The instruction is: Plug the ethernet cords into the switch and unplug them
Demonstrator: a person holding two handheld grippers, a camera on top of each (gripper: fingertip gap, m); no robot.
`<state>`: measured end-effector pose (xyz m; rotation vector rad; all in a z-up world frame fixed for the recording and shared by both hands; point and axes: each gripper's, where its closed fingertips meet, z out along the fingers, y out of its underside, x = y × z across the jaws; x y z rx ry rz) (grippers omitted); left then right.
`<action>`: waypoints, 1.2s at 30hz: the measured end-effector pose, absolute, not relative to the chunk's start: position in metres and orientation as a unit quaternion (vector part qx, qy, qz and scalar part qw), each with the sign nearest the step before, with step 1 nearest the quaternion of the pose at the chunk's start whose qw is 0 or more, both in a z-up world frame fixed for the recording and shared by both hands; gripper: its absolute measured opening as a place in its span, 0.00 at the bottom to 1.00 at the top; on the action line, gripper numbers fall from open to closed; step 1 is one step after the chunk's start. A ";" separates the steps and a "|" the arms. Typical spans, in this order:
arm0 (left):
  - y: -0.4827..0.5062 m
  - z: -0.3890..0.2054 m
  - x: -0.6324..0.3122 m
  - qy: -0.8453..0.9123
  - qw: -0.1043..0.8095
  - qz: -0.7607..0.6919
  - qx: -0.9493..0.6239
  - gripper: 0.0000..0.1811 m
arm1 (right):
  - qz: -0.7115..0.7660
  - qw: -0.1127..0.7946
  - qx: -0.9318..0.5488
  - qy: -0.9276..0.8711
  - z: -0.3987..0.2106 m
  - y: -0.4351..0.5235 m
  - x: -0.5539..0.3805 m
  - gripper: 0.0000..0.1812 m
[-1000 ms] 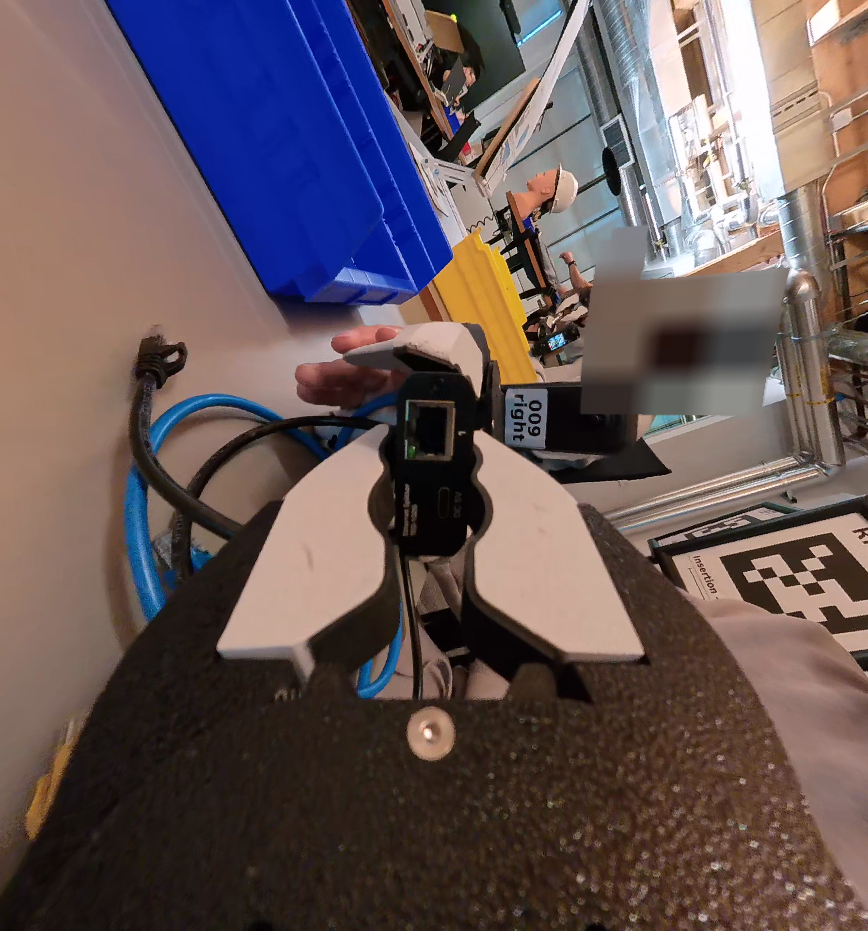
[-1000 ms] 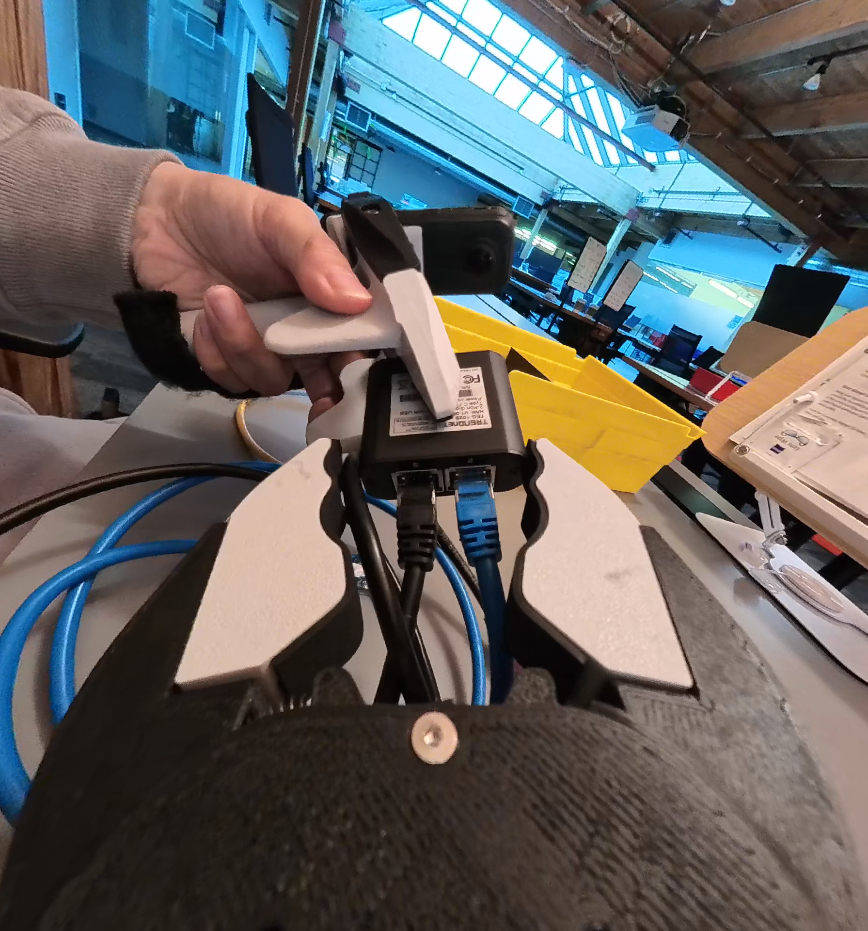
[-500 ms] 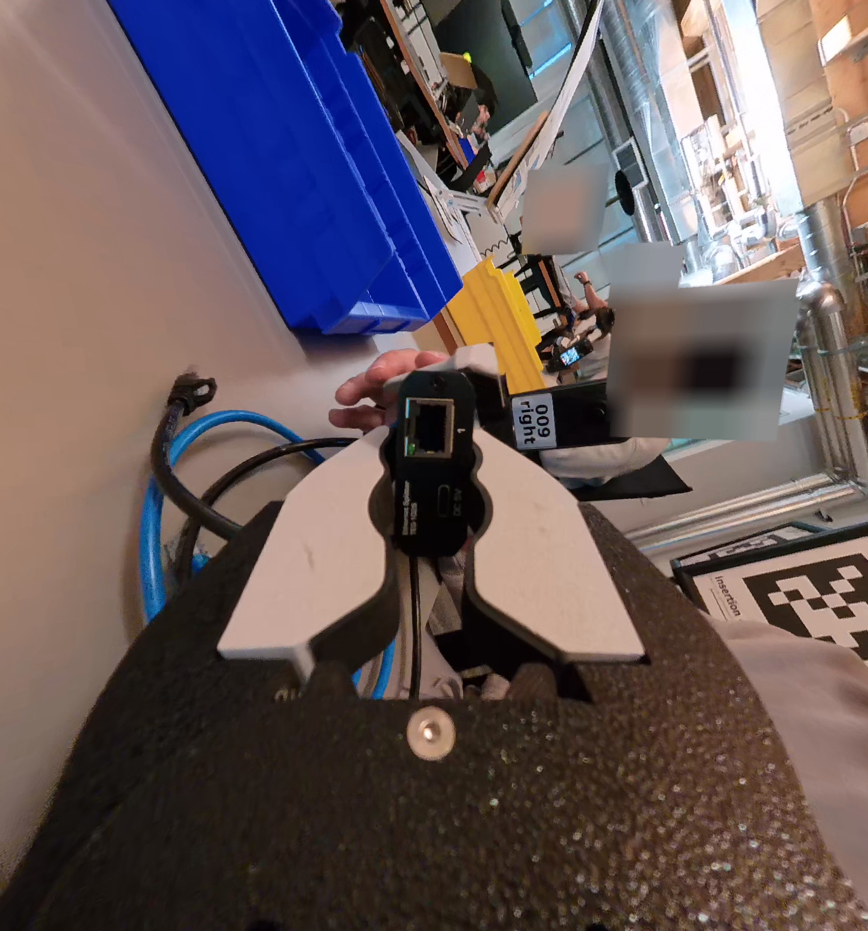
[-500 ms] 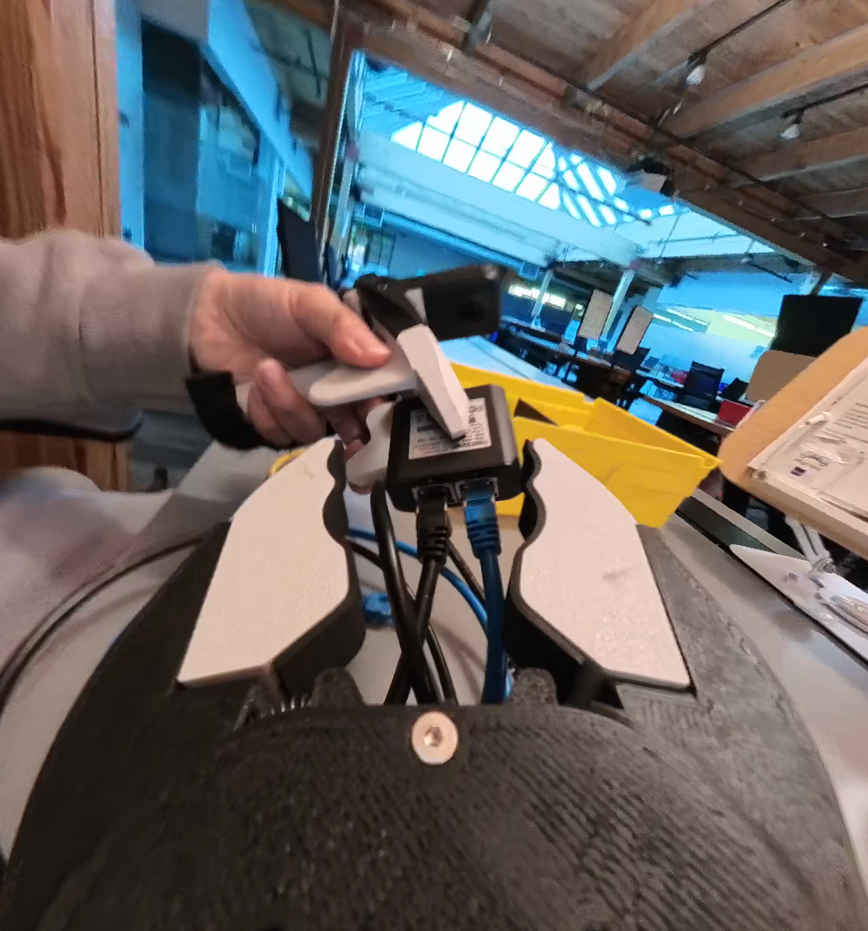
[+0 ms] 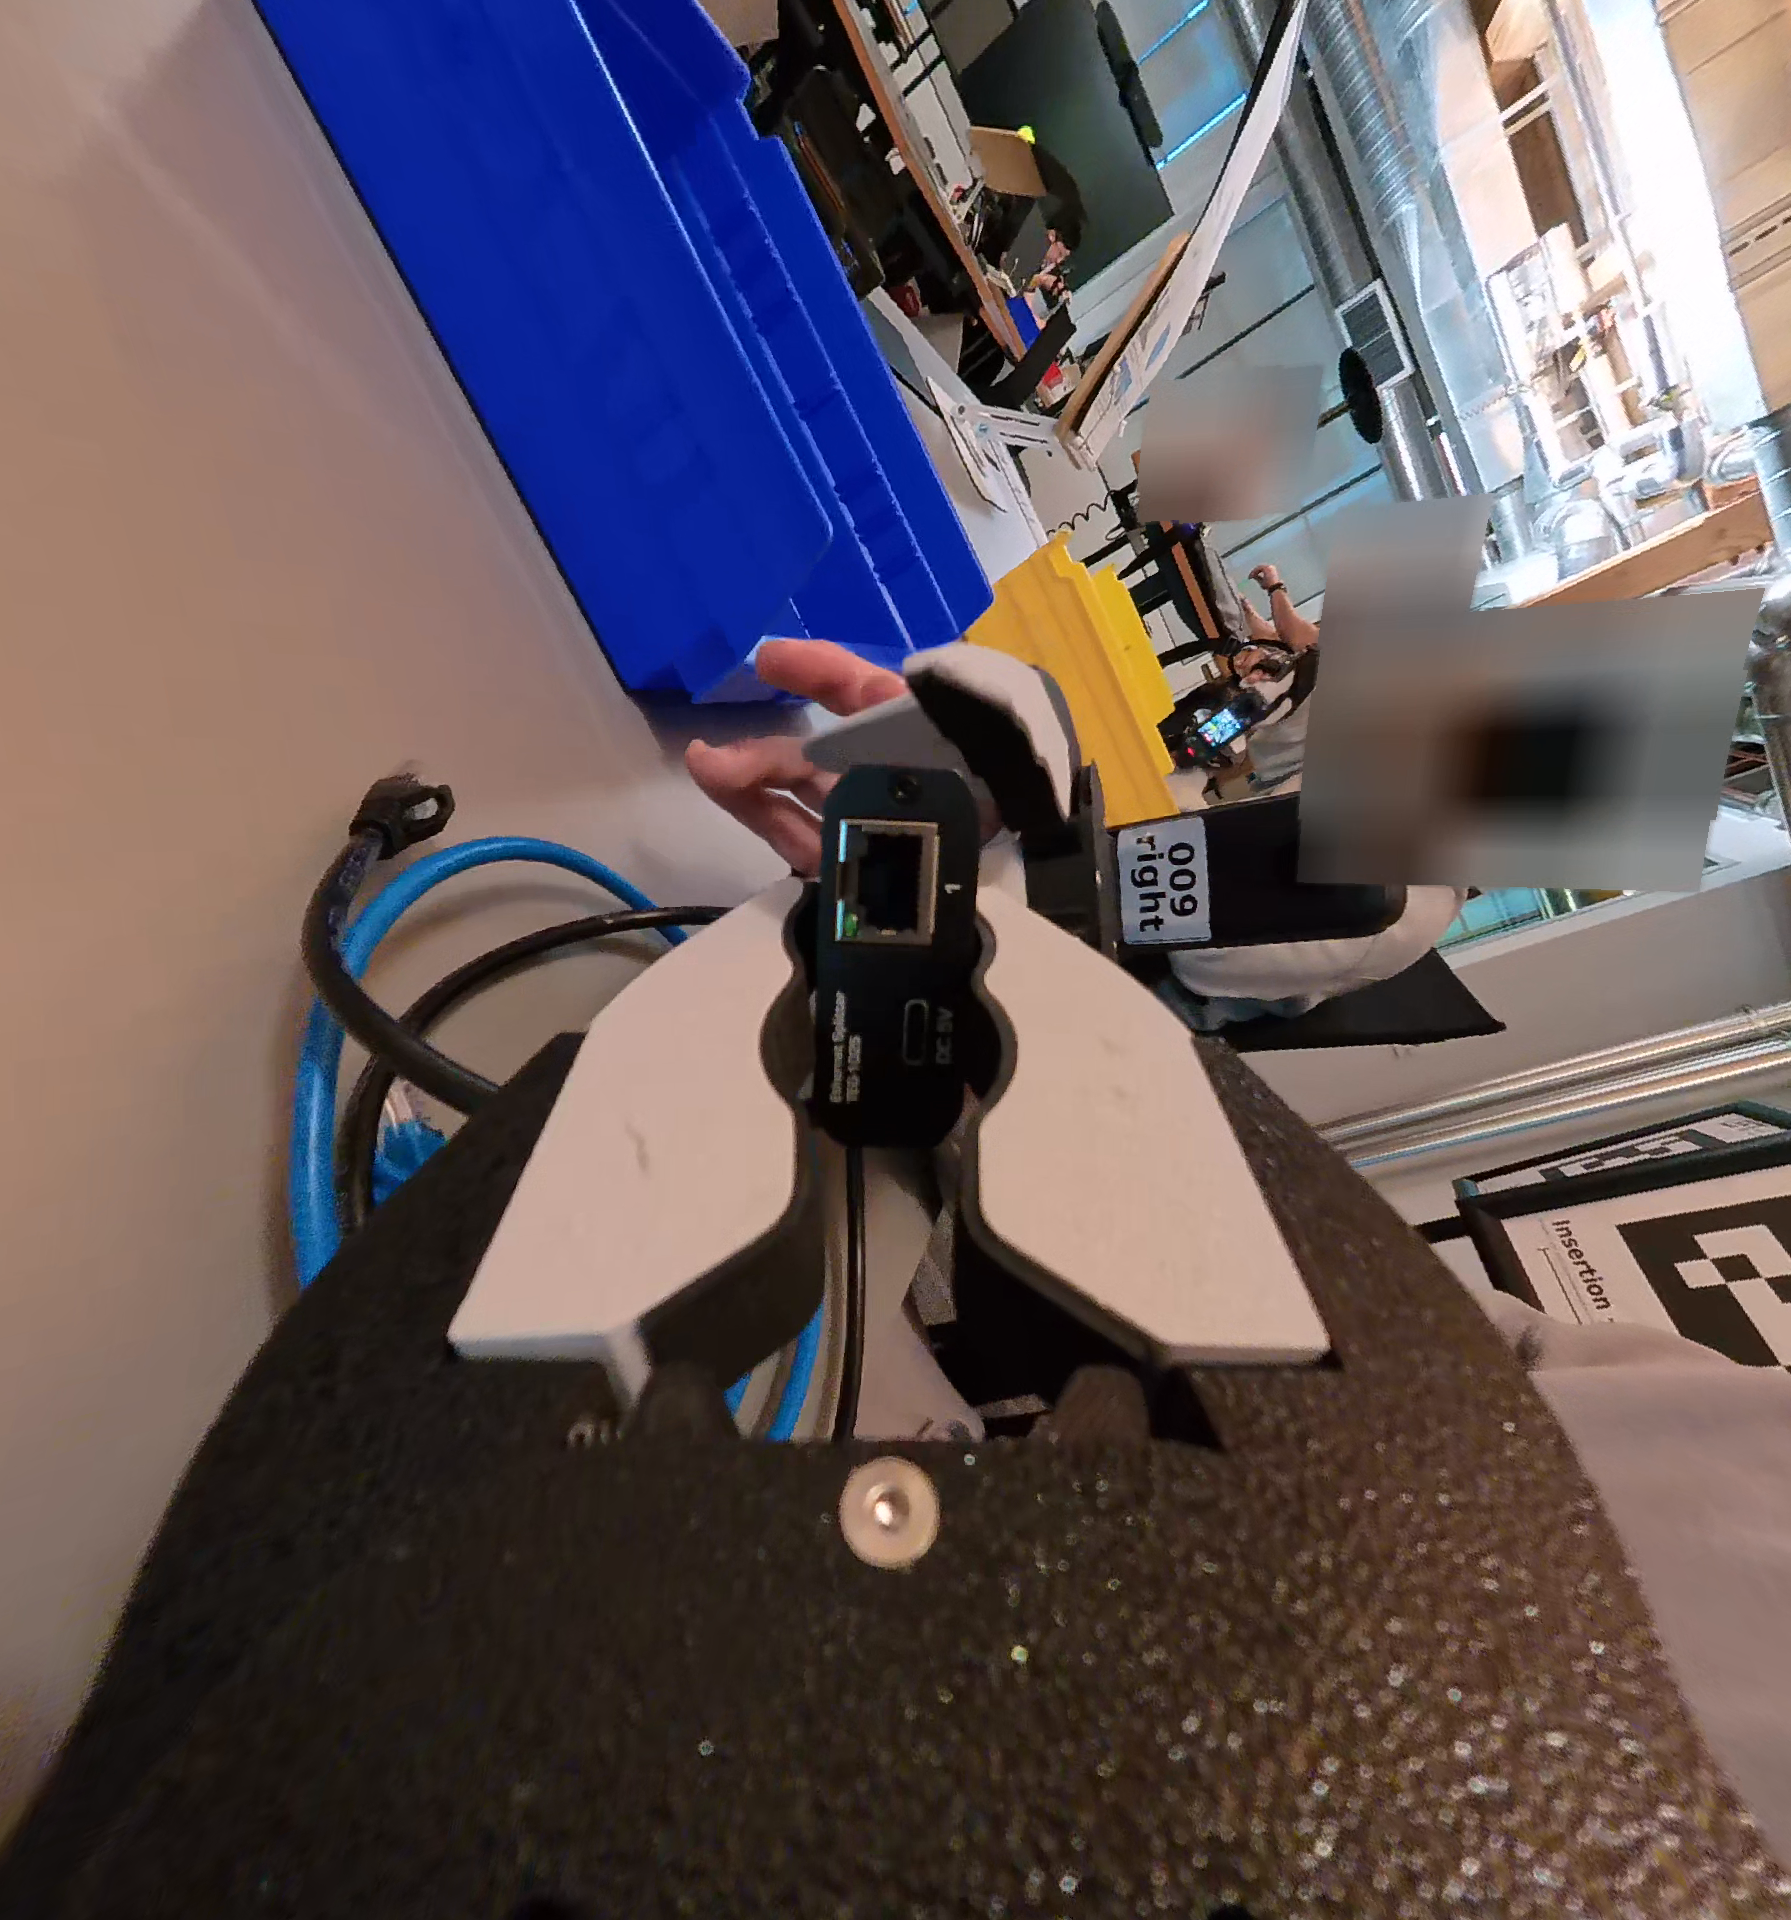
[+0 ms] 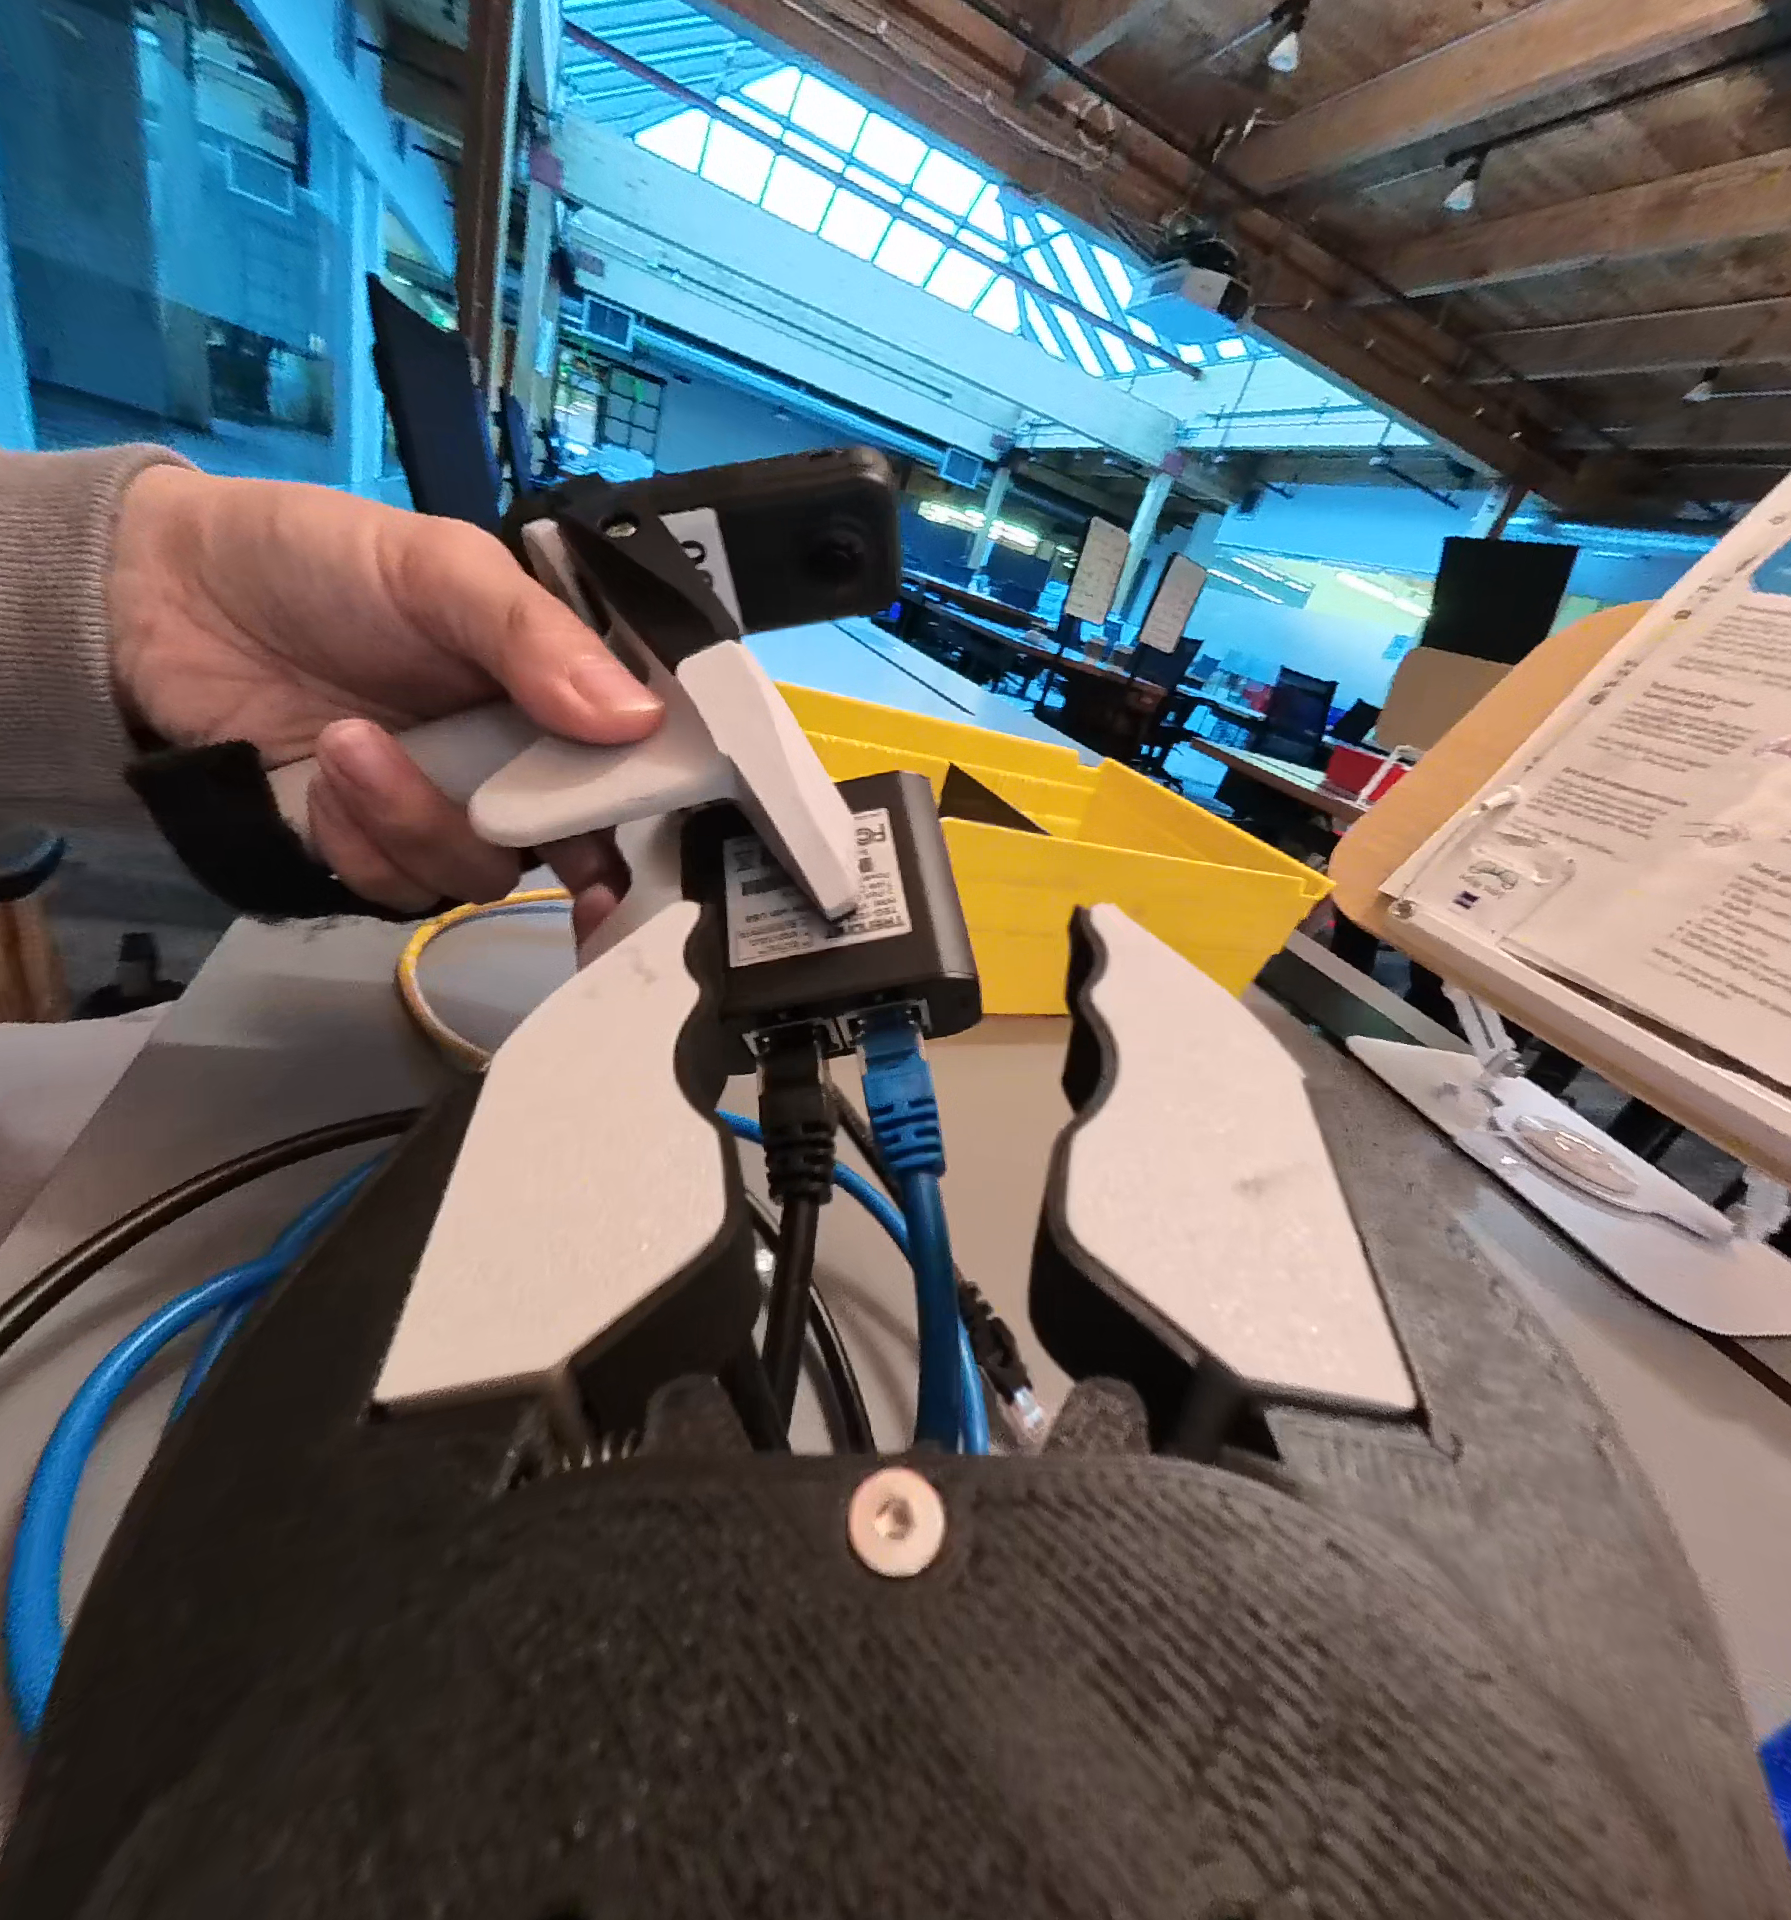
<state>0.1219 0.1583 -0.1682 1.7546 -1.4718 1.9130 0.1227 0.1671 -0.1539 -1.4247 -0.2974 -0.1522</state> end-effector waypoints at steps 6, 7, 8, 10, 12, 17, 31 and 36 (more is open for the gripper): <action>0.161 -0.166 0.123 -0.484 0.083 0.643 0.588 0.13 | -0.022 0.721 -0.680 -0.131 -0.166 0.169 0.118 0.34; 0.160 -0.166 0.123 -0.480 0.087 0.645 0.588 0.13 | -0.023 0.716 -0.684 -0.136 -0.168 0.170 0.117 0.35; 0.160 -0.166 0.123 -0.476 0.093 0.647 0.589 0.13 | -0.028 0.711 -0.688 -0.139 -0.170 0.171 0.116 0.36; 0.160 -0.165 0.122 -0.477 0.099 0.649 0.585 0.13 | -0.035 0.700 -0.700 -0.141 -0.173 0.173 0.116 0.38; 0.156 -0.165 0.120 -0.488 0.098 0.645 0.580 0.13 | -0.040 0.693 -0.707 -0.135 -0.175 0.173 0.120 0.41; 0.152 -0.157 0.119 -0.489 0.098 0.649 0.575 0.13 | -0.102 0.693 -0.698 -0.150 -0.168 0.172 0.124 0.45; 0.156 -0.160 0.121 -0.484 0.100 0.642 0.586 0.13 | -0.103 0.720 -0.664 -0.175 -0.165 0.170 0.115 0.34; 0.154 -0.161 0.120 -0.477 0.112 0.645 0.587 0.13 | -0.111 0.722 -0.659 -0.177 -0.164 0.170 0.116 0.38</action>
